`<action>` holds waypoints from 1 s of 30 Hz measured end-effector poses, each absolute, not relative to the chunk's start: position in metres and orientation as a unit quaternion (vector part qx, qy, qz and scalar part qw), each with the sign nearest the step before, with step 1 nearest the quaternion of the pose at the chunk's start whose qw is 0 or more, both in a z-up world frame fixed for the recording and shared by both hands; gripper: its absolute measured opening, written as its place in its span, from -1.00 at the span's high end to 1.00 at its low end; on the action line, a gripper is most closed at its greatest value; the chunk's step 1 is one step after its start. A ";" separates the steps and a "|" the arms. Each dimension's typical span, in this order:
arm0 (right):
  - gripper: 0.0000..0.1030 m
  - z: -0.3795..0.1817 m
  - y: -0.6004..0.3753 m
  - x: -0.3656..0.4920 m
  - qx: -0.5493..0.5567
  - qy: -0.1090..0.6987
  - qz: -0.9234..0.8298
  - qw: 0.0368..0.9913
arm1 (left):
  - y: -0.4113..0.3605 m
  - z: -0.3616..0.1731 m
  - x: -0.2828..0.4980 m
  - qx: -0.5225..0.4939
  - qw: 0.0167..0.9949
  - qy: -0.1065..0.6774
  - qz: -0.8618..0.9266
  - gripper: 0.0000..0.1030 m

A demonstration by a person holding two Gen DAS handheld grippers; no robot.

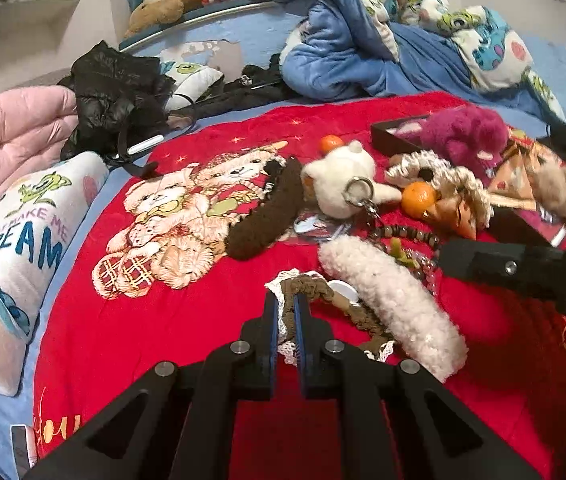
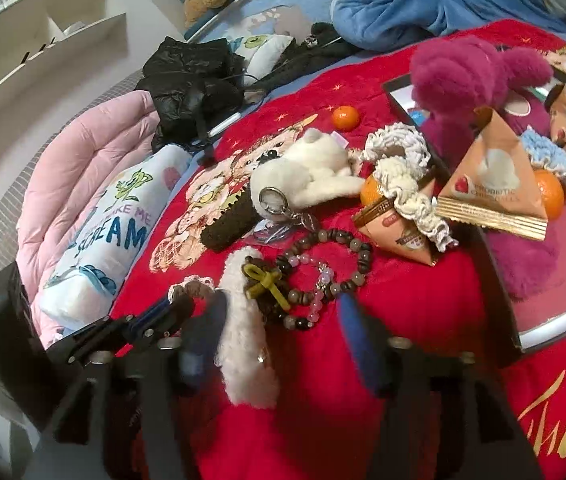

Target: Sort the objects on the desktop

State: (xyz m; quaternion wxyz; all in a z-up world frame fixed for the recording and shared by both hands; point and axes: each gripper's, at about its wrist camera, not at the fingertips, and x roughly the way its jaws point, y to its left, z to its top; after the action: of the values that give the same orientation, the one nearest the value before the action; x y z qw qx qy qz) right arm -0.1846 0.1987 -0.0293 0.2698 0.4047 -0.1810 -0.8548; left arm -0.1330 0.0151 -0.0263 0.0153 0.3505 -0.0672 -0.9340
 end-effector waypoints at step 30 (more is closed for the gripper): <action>0.40 -0.042 0.170 -0.197 0.434 -0.169 -0.847 0.256 | -0.030 0.042 -0.090 0.239 0.065 -0.036 -0.968 0.85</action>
State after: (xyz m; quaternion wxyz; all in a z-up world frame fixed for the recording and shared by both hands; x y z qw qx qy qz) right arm -0.1969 0.1705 -0.0419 0.2559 0.4336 -0.1693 -0.8472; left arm -0.0905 -0.0297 0.0421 0.0648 0.2388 -0.0359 -0.9682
